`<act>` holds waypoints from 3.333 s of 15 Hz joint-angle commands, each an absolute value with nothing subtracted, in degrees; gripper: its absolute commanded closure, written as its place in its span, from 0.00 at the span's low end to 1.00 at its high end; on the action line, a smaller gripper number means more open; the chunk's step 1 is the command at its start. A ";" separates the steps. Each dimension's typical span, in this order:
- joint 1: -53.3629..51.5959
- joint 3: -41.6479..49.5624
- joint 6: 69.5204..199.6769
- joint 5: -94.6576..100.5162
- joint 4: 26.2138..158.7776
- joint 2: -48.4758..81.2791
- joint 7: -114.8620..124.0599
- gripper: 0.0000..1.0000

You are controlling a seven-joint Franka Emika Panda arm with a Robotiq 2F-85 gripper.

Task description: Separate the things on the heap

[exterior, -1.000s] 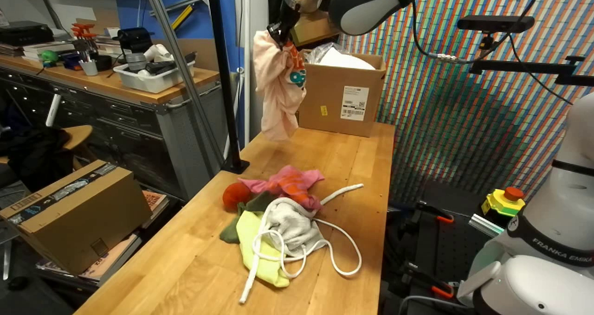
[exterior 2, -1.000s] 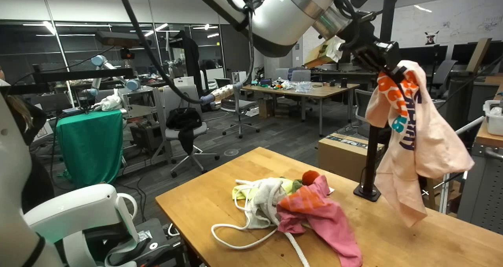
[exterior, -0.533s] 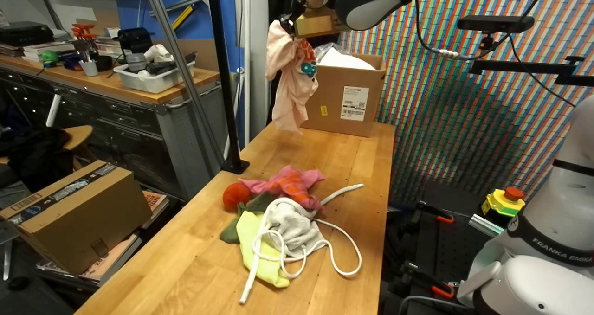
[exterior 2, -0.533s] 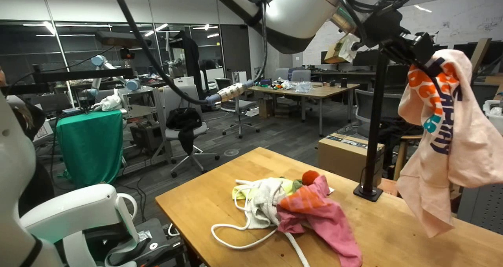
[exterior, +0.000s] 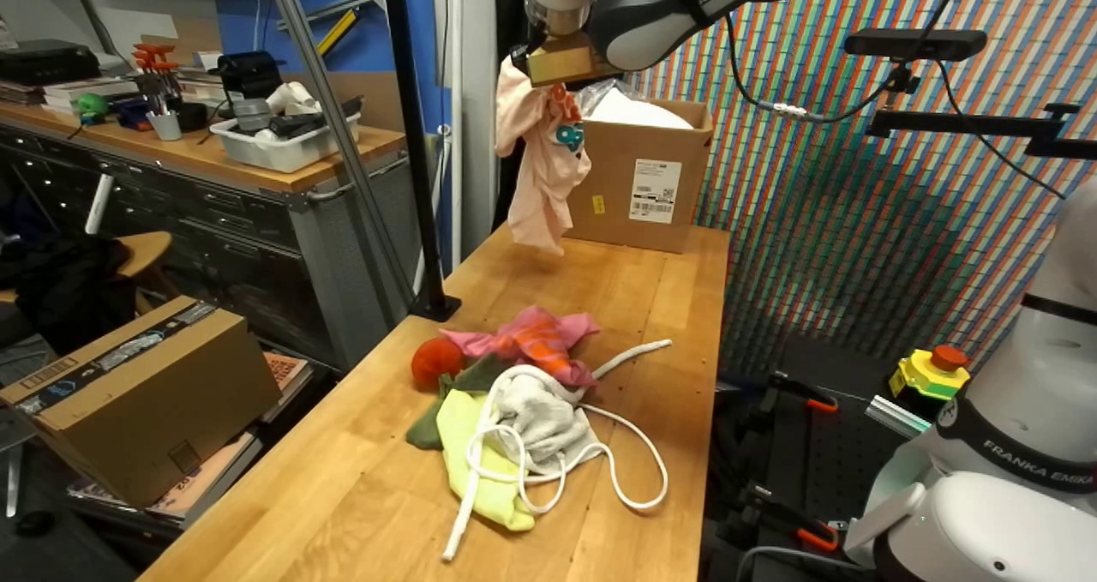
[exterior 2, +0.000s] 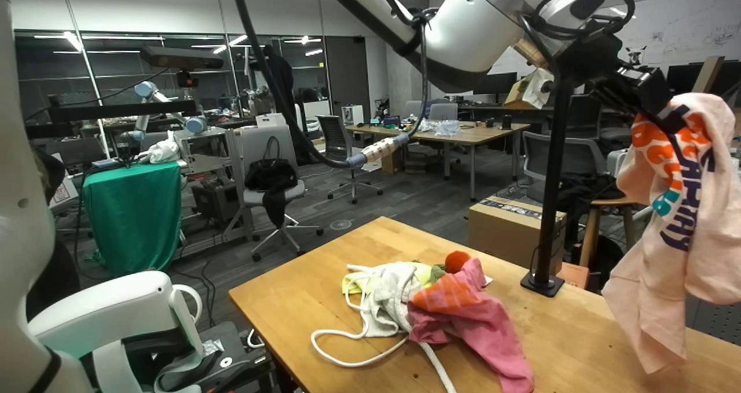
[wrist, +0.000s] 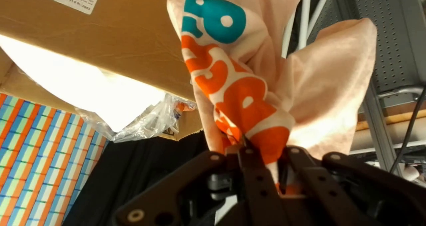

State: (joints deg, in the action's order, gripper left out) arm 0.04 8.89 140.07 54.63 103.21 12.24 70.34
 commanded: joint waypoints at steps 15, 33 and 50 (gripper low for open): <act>1.85 10.66 129.31 54.85 87.63 24.63 78.15 0.19; -8.58 -5.30 122.75 18.43 113.77 10.73 37.55 0.00; -12.66 -9.44 113.25 4.81 109.76 18.29 16.41 0.00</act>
